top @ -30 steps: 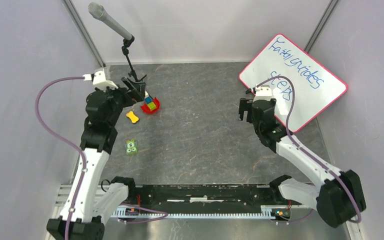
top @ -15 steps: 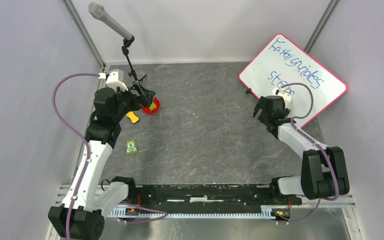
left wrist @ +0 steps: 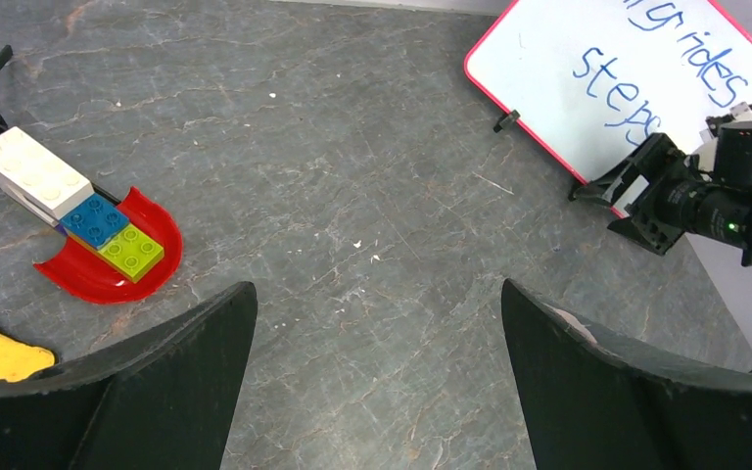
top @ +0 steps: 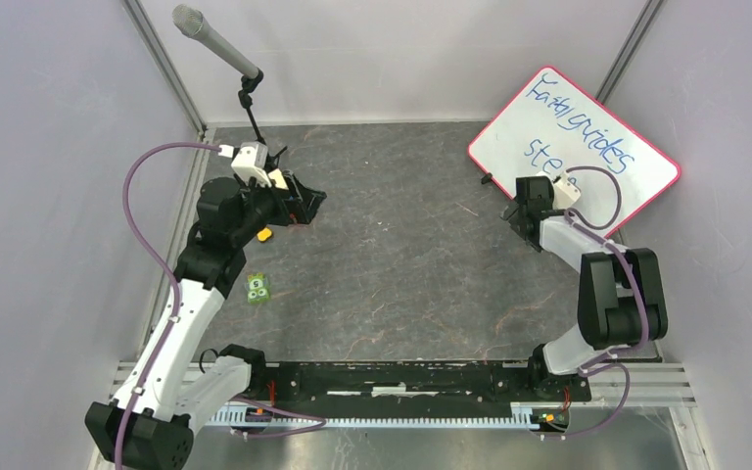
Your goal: Erase the whiteboard
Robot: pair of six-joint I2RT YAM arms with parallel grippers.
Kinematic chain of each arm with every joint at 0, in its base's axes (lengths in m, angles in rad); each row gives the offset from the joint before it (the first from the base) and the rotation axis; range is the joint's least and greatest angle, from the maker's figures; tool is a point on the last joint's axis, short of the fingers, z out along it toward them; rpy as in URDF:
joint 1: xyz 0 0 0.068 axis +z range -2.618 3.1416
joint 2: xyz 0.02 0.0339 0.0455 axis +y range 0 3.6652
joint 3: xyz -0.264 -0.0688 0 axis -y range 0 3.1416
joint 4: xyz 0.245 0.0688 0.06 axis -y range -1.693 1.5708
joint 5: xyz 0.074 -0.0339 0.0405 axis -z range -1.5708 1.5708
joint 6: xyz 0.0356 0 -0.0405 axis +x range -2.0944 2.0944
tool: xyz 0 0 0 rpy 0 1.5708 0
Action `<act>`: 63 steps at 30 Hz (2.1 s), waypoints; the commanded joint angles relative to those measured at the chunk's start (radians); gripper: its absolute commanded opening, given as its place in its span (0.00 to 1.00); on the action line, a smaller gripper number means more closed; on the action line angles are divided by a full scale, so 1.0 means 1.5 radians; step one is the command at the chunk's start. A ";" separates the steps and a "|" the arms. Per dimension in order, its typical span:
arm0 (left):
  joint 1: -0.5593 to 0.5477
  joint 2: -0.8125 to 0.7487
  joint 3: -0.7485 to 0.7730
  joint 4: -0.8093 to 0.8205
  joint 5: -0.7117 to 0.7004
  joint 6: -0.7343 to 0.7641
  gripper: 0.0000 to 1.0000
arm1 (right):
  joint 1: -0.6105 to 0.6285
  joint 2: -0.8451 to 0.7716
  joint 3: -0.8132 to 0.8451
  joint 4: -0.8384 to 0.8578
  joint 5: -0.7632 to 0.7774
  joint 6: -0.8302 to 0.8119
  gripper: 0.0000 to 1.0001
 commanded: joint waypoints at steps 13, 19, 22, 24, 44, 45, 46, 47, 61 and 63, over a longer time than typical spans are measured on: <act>-0.029 -0.022 0.001 0.001 -0.032 0.045 1.00 | 0.005 0.121 0.094 -0.032 0.127 0.118 0.70; -0.030 -0.020 0.001 0.001 -0.032 0.046 1.00 | 0.007 0.153 0.110 -0.022 0.151 0.129 0.66; -0.030 -0.018 0.000 0.002 -0.032 0.046 1.00 | 0.007 0.173 0.124 -0.026 0.159 0.135 0.65; -0.030 -0.015 0.000 0.002 -0.031 0.046 1.00 | 0.006 0.185 0.132 -0.031 0.159 0.141 0.65; -0.030 -0.018 -0.004 0.003 -0.033 0.048 1.00 | 0.008 0.190 0.104 -0.031 0.131 0.141 0.13; -0.030 -0.019 -0.004 0.003 -0.034 0.048 1.00 | 0.009 0.186 0.099 -0.029 0.132 0.138 0.11; -0.030 -0.019 -0.004 0.003 -0.033 0.048 1.00 | 0.011 0.181 0.091 -0.029 0.134 0.136 0.09; -0.029 -0.019 -0.004 0.003 -0.033 0.048 1.00 | 0.011 0.177 0.085 -0.027 0.134 0.131 0.06; -0.029 -0.020 -0.006 0.004 -0.032 0.047 1.00 | 0.055 0.086 -0.034 0.023 0.094 0.009 0.00; -0.030 -0.020 -0.006 0.004 -0.031 0.045 1.00 | 0.060 0.062 -0.065 0.033 0.082 0.003 0.00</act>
